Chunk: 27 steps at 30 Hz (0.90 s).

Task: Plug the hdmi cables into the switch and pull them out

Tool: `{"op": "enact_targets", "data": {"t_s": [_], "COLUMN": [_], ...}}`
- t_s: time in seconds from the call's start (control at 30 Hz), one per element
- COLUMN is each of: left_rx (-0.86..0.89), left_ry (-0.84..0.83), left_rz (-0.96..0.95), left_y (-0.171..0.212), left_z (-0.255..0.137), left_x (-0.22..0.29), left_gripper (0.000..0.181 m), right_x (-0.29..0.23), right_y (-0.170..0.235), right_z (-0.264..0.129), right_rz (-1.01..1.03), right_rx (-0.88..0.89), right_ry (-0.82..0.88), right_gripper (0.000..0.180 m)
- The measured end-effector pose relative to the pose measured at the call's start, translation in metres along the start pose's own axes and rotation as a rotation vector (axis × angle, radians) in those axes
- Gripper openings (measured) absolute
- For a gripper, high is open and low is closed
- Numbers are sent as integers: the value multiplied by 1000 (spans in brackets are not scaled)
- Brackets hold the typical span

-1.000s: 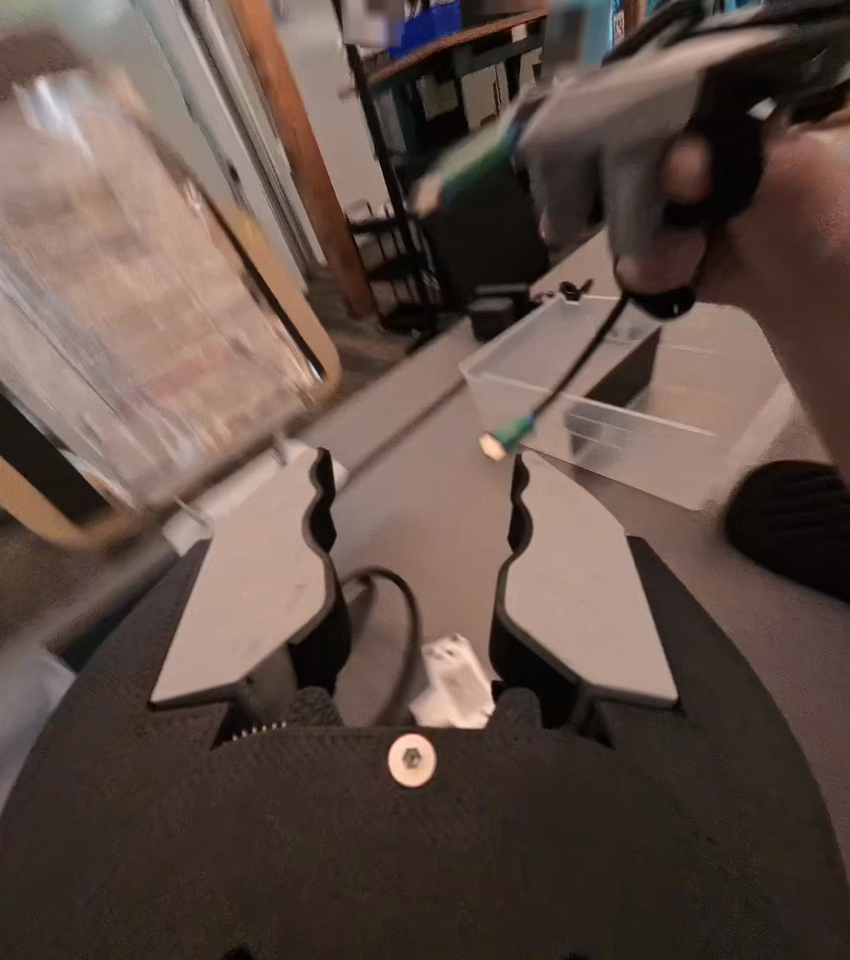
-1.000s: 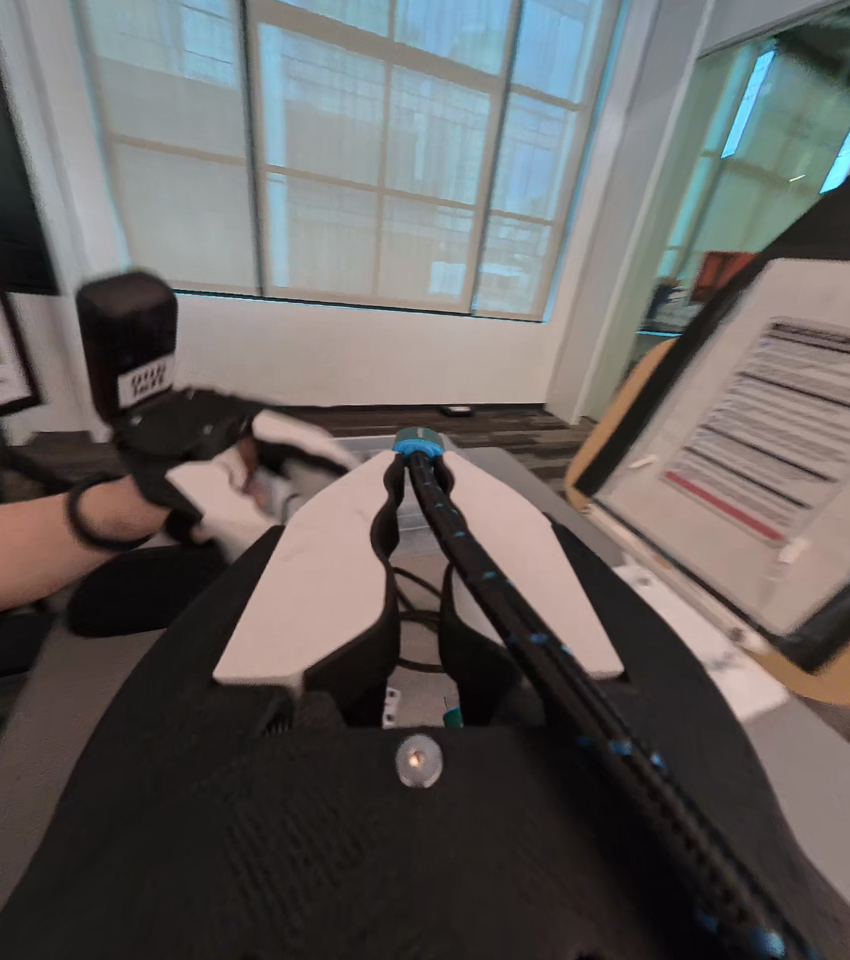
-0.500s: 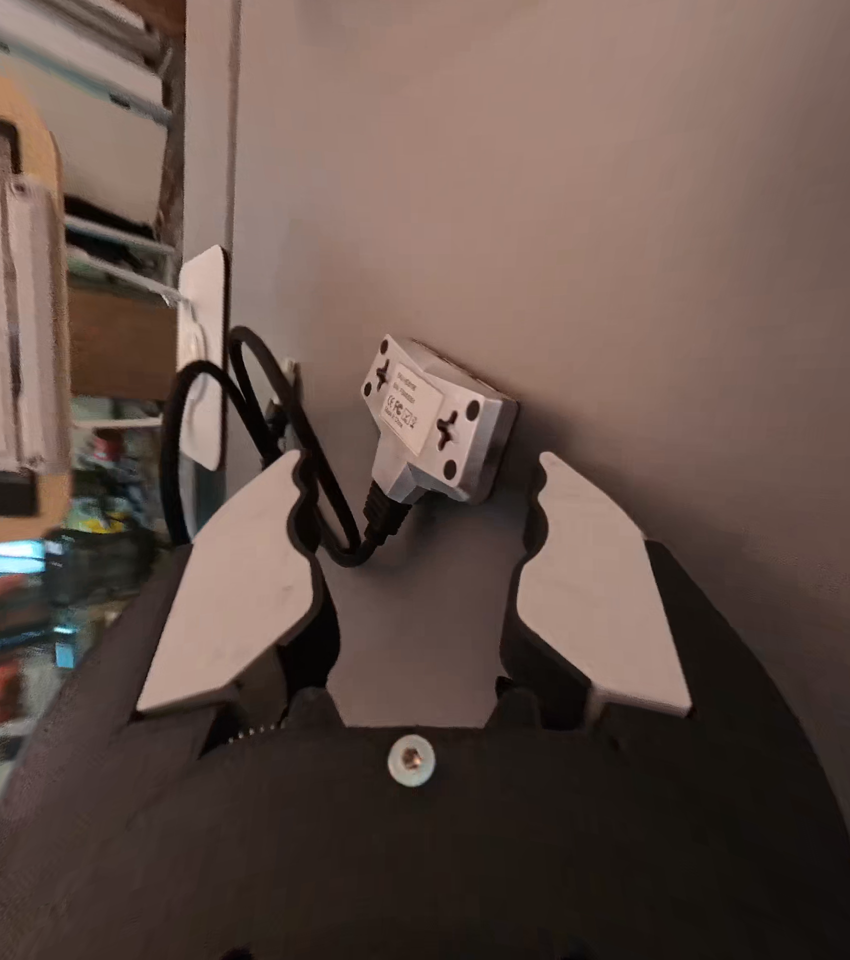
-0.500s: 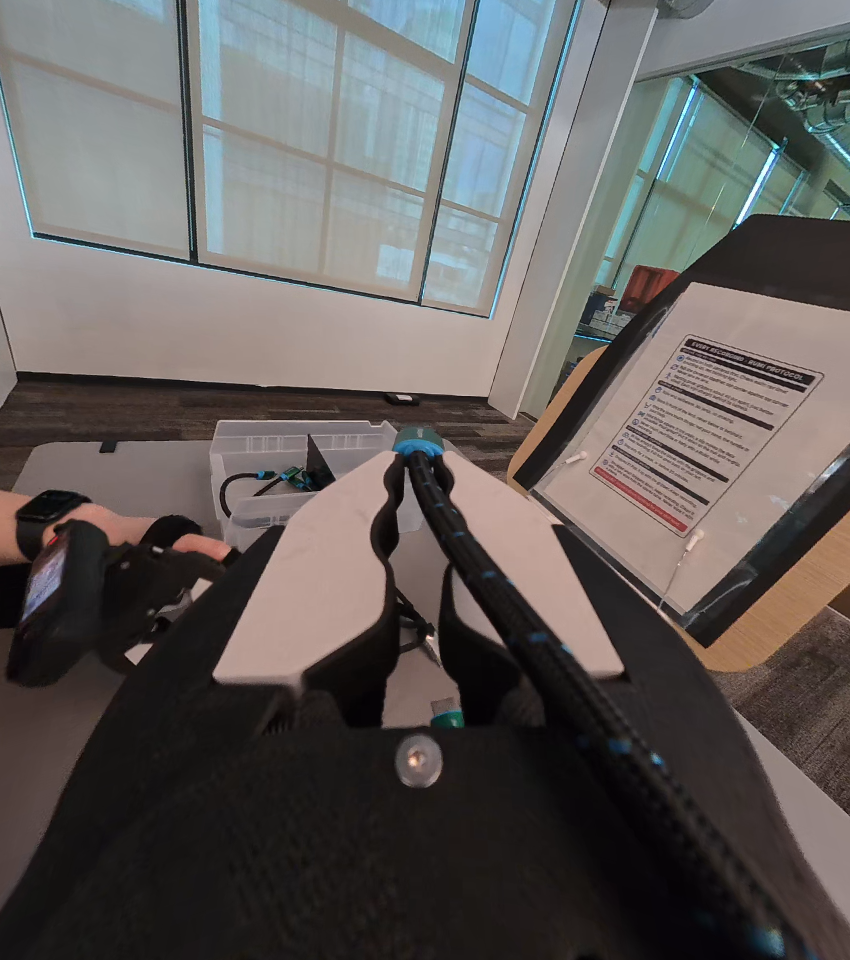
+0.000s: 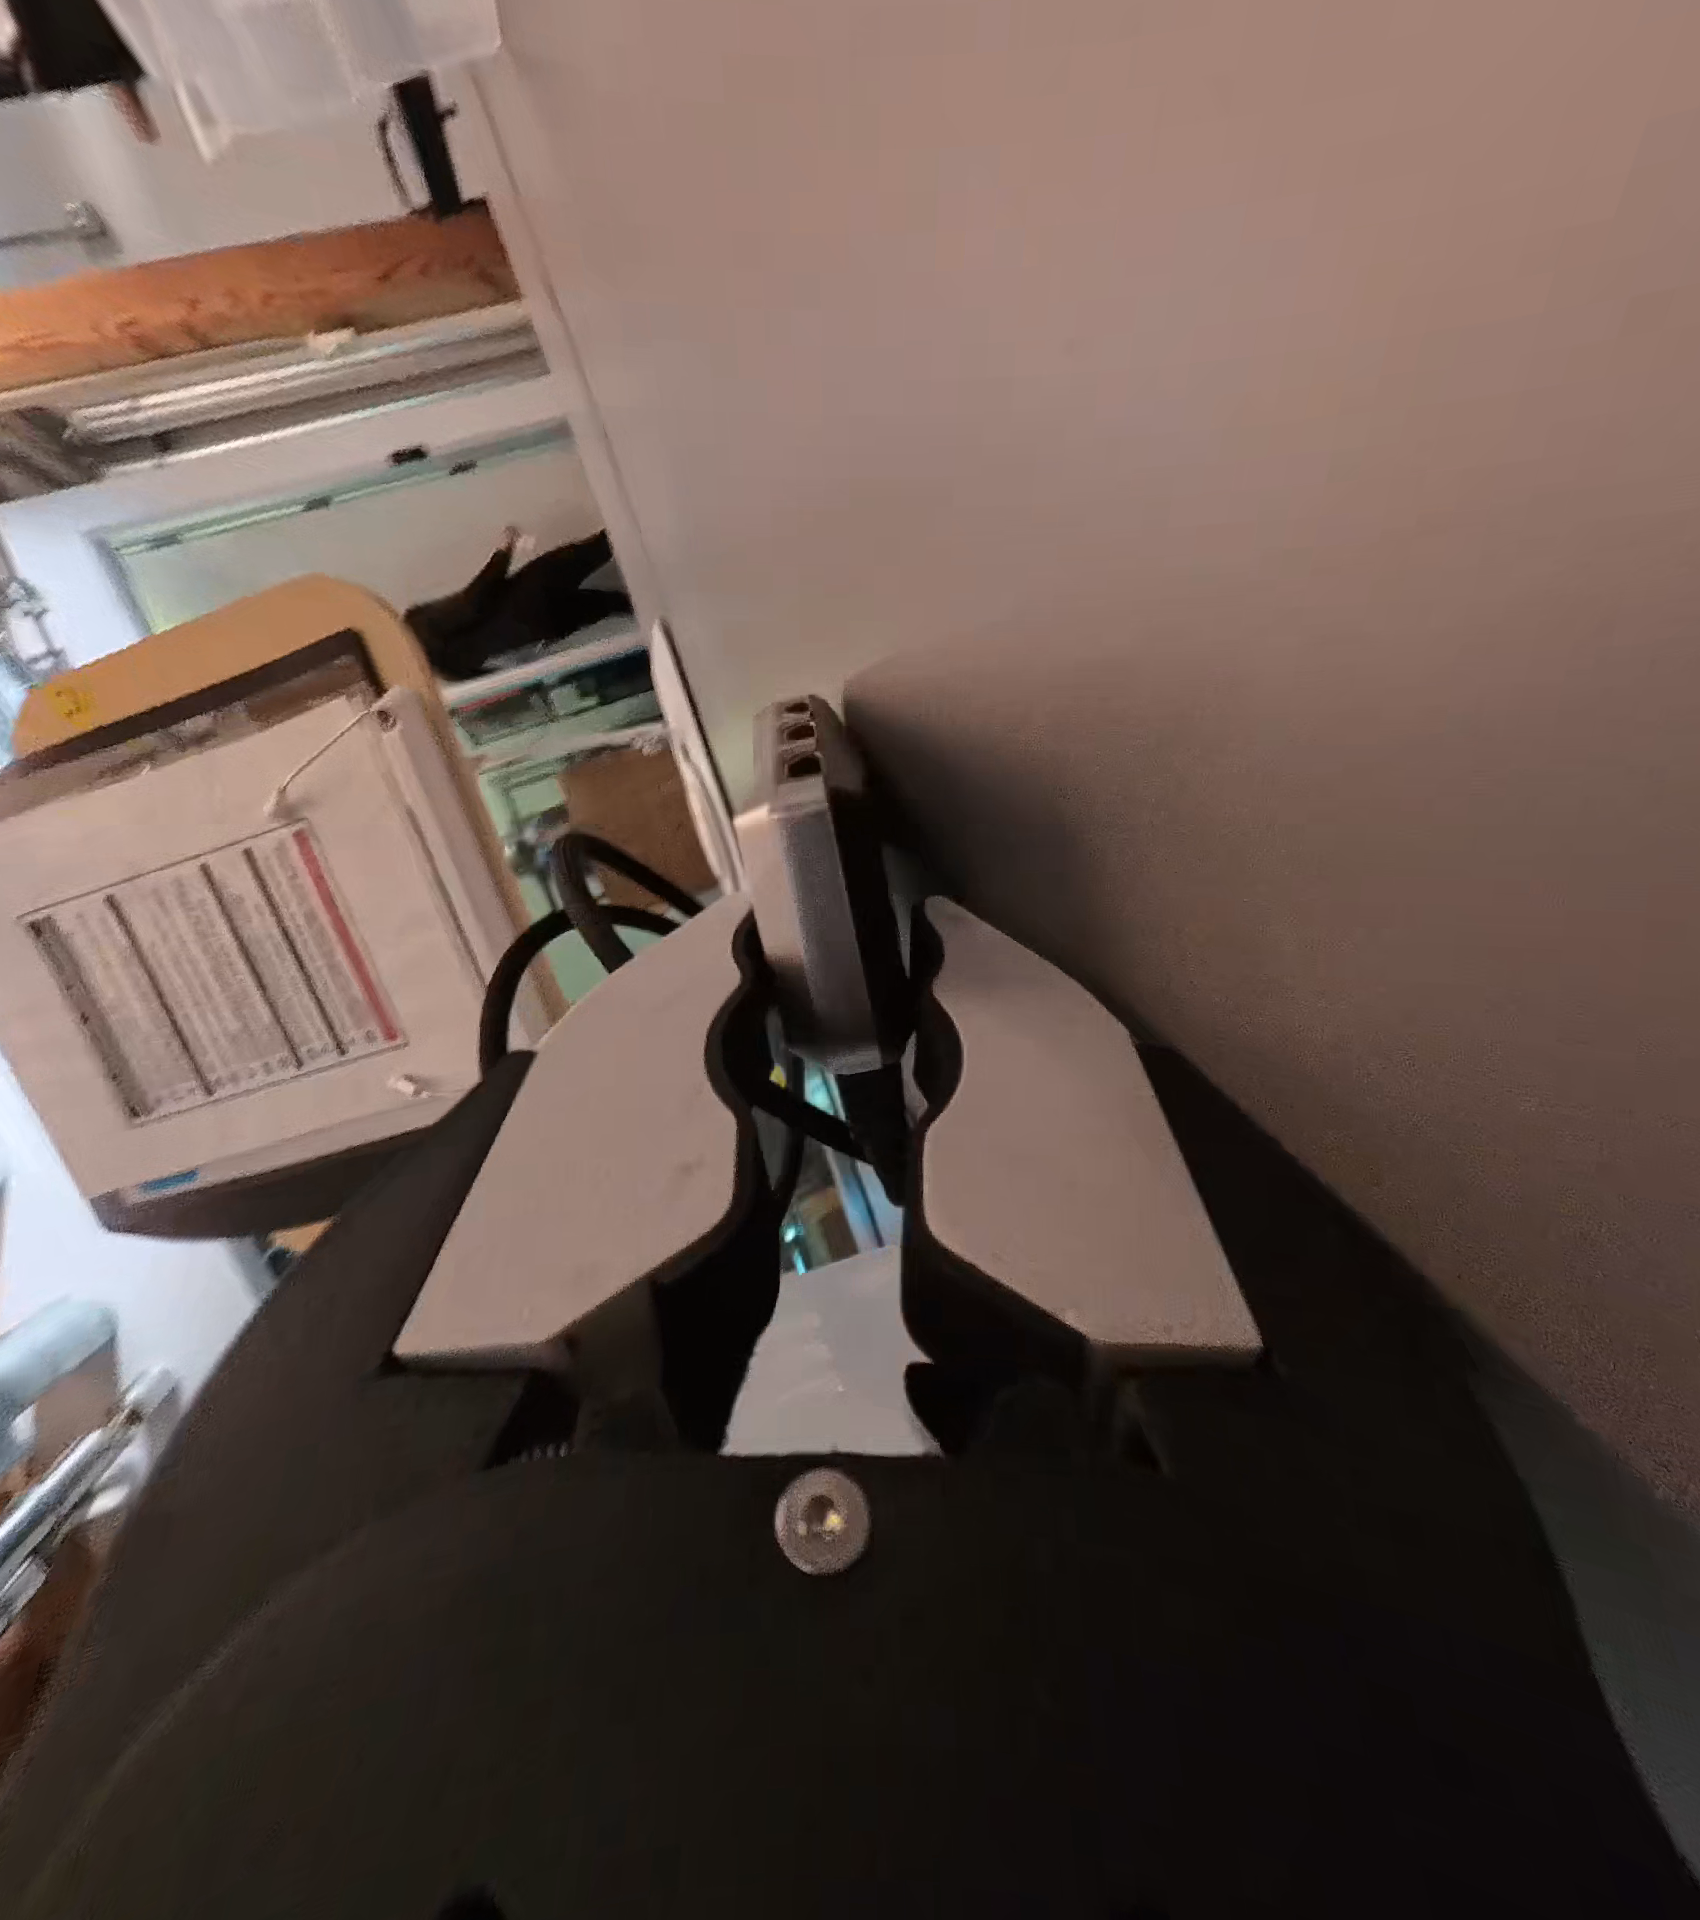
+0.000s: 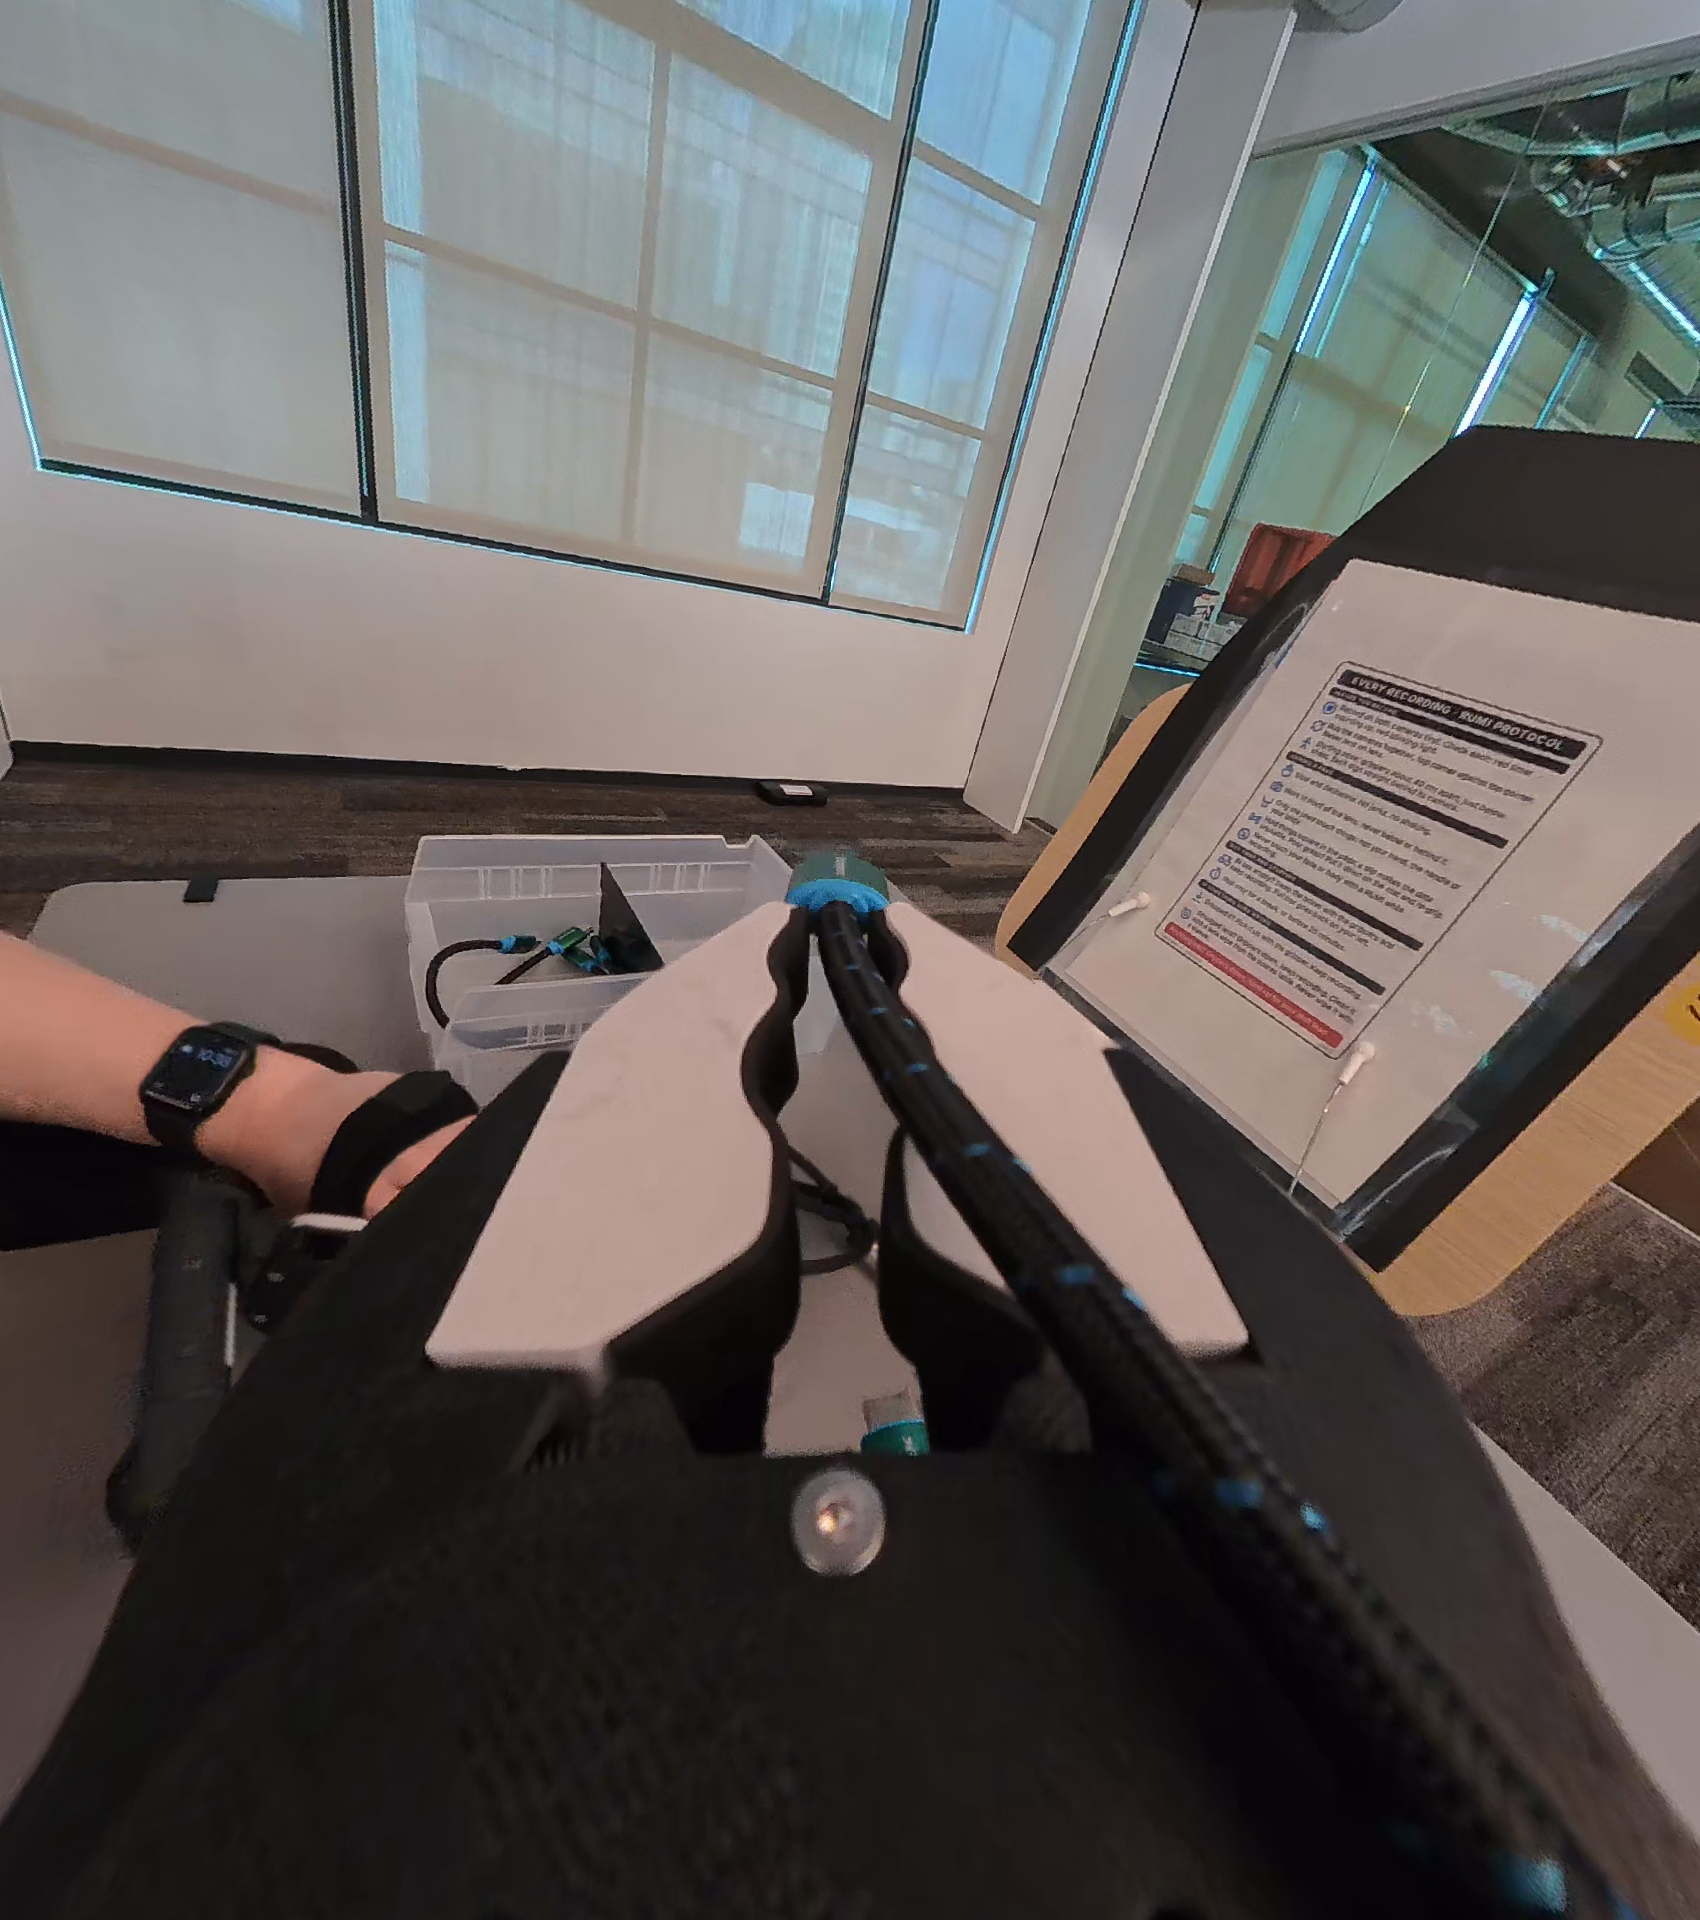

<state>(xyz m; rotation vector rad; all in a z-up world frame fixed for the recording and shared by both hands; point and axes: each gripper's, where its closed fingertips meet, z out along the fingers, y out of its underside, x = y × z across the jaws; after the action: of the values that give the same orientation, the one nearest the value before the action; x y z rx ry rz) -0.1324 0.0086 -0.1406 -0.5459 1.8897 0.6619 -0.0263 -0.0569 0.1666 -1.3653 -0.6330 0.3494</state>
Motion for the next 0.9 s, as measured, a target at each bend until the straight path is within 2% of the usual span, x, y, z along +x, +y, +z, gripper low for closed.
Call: {"op": "enact_targets", "data": {"t_s": [0.07, 0.17, 0.3, 0.4, 0.63, 0.9], "left_rx": [-42, -63, -32, 14, 62, 51], "left_ry": [-13, -25, -71, -138, -267, -310], "left_rz": [-41, -218, -518, -643, -773, -776], "left_y": [7, 24, 43, 51, 73, 83], "left_z": [9, 14, 3, -12, -41, -53], "left_x": [-5, -25, -67, -96, -134, -137], "left_gripper": [22, 21, 21, 21, 21, 22], "right_x": [0, -1, -6, -19, -63, -74], "right_y": [4, 13, 25, 34, 62, 79], "right_z": [2, 6, 19, 36, 81, 93], "right_rz": [6, 9, 16, 19, -37, -37], "right_rx": [-20, -62, -111, -122, -173, -220], "right_ry": [-9, -17, -37, -70, -130, -146], "right_gripper": [11, 11, 11, 11, 11, 11]}}
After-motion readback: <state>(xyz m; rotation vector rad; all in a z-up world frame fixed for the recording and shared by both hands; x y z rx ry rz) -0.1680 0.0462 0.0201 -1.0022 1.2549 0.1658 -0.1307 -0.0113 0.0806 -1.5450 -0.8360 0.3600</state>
